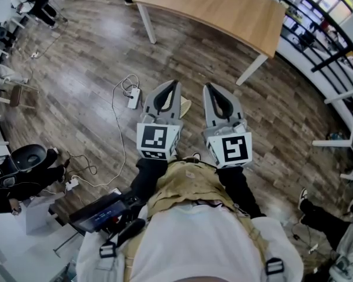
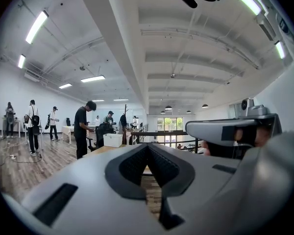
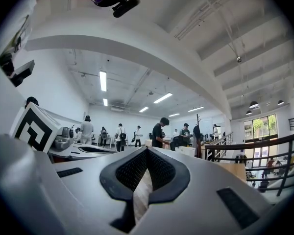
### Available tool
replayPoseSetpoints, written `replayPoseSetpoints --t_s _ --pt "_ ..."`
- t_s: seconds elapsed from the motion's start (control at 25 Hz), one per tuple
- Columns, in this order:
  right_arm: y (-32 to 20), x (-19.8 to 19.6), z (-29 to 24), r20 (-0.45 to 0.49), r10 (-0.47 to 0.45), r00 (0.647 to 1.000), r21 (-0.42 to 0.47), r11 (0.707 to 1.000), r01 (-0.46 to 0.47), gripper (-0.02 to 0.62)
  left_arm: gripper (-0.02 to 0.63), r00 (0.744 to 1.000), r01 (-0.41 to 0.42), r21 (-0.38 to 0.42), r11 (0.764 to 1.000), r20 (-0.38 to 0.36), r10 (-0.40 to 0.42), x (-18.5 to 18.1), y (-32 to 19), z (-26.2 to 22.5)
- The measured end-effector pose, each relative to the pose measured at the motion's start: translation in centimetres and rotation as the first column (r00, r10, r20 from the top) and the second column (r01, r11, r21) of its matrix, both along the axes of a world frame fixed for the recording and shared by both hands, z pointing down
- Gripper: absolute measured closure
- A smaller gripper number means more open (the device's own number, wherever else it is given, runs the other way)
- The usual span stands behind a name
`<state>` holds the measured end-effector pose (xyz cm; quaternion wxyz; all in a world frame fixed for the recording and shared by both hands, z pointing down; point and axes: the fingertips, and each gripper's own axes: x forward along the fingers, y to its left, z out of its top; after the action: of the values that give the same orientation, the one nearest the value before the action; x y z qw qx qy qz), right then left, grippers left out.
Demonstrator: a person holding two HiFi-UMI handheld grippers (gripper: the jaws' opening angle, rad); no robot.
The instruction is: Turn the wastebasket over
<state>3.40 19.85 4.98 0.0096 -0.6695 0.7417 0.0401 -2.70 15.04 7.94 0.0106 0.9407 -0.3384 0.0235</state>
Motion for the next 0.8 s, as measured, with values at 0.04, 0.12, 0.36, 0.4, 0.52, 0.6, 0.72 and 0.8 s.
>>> replayPoseSetpoints --t_s 0.04,0.12,0.36,0.4,0.52,0.6,0.72,0.8 --pt "0.2 0.2 0.1 0.001 -0.002 1.0 -0.002 1.0 0.002 0.575 0.604 1.0 0.003 -0.002 1.0 0.002 -0.003 0.1 0.2 0.1" --pt "0.6 0.4 0.4 0.008 -0.008 1.0 -0.009 1.0 0.008 0.574 0.604 1.0 0.011 -0.01 1.0 0.008 -0.011 0.3 0.6 0.4" --pt "1.0 1.6 1.4 0.036 -0.028 0.999 -0.018 0.999 0.028 0.574 0.604 0.999 0.029 -0.016 0.999 0.024 -0.029 1.2 1.0 1.3" --pt "1.1 1.8 1.8 0.045 -0.031 0.998 -0.026 0.999 0.032 0.574 0.604 0.999 0.038 -0.024 0.999 0.032 -0.038 1.1 1.1 1.7" --pt "1.6 2.3 3.2 0.085 -0.038 0.996 -0.052 0.998 0.042 0.574 0.604 0.995 0.085 -0.051 0.995 0.062 -0.082 0.0 1.1 2.6" --pt "1.6 2.8 4.2 0.112 -0.028 0.993 -0.068 0.997 0.036 0.574 0.604 0.99 0.122 -0.057 0.991 0.076 -0.117 -1.2 0.4 3.1" --pt "1.0 3.6 5.8 0.151 -0.006 0.989 -0.097 0.995 0.021 0.574 0.604 0.983 0.168 -0.074 0.983 0.091 -0.162 -2.9 -0.7 4.0" --pt "0.4 3.8 6.5 0.161 0.004 0.987 -0.113 0.994 0.014 0.574 0.604 0.98 0.185 -0.083 0.979 0.092 -0.177 -3.7 -1.5 4.4"
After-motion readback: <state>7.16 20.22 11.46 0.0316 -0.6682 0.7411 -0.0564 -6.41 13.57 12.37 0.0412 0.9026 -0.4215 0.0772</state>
